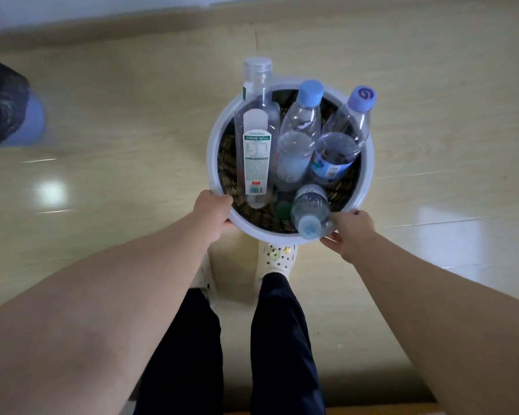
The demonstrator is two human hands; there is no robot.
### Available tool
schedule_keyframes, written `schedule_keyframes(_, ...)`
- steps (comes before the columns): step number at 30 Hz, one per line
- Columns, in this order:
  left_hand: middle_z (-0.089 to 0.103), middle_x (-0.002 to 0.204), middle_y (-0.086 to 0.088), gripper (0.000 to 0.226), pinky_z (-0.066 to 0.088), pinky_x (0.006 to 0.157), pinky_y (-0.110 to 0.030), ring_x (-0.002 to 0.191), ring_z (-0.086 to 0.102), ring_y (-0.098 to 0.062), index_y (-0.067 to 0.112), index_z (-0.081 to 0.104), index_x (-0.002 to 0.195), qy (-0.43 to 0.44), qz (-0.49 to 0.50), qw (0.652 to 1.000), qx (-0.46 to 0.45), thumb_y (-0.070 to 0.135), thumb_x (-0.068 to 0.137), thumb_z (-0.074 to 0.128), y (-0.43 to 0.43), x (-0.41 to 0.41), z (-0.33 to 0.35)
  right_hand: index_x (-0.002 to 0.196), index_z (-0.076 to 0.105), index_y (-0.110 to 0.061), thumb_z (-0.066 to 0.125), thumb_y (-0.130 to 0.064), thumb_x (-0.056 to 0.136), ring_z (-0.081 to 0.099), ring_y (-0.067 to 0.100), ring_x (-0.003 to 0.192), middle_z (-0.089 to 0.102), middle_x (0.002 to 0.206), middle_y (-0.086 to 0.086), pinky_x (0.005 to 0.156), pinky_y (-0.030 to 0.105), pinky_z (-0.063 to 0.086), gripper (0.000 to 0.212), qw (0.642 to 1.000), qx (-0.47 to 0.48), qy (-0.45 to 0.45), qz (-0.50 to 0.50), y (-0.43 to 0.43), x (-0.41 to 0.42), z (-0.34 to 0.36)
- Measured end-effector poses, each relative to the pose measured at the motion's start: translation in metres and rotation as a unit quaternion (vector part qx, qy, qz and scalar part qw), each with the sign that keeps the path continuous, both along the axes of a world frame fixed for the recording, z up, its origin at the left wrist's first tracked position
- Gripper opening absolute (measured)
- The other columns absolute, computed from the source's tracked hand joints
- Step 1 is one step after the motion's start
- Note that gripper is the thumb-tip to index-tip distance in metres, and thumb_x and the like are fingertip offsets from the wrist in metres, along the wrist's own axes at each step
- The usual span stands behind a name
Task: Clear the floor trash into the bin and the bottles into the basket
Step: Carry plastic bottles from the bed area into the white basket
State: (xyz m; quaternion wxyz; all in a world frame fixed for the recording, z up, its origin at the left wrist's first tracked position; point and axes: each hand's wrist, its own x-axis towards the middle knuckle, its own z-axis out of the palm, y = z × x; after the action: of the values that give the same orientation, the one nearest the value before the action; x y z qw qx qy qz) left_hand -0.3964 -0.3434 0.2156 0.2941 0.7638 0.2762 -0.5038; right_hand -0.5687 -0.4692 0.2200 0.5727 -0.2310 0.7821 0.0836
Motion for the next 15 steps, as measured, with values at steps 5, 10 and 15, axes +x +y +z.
schedule_keyframes(5, 0.057, 0.116, -0.020, 0.027, 0.050, 0.074, -0.033, 0.095, 0.059, -0.029, -0.001, 0.048, 0.120, -0.009, 0.036, 0.999, -0.013, 0.002, 0.093, 0.051, 0.031, 0.044, 0.023, 0.112, 0.043, -0.012, 0.056, 0.000, 0.088, 0.061, 0.030, 0.088, 0.057, 0.105, 0.014, 0.069, 0.041, 0.052, 0.030, 0.998, 0.023, -0.063, 0.015, 0.013, 0.048, 0.028)
schedule_keyframes(10, 0.058, 0.111, -0.018, 0.015, 0.050, 0.083, -0.036, 0.100, 0.059, -0.029, 0.001, 0.050, 0.108, -0.001, 0.112, 0.993, -0.032, 0.001, 0.093, 0.051, 0.077, 0.084, 0.048, 0.099, 0.045, -0.012, 0.057, -0.001, 0.087, 0.060, 0.029, 0.085, 0.056, 0.094, 0.010, 0.067, 0.041, 0.053, 0.020, 0.992, 0.015, -0.098, 0.084, 0.032, 0.108, 0.051)
schedule_keyframes(15, 0.058, 0.109, -0.017, 0.012, 0.050, 0.082, -0.034, 0.097, 0.059, -0.027, 0.002, 0.049, 0.105, -0.020, 0.155, 0.987, -0.037, 0.003, 0.093, 0.052, 0.132, 0.148, 0.054, 0.106, 0.043, -0.008, 0.056, 0.000, 0.088, 0.059, 0.031, 0.086, 0.056, 0.091, 0.011, 0.074, 0.044, 0.052, 0.024, 0.987, -0.002, -0.112, 0.113, 0.079, 0.185, 0.061)
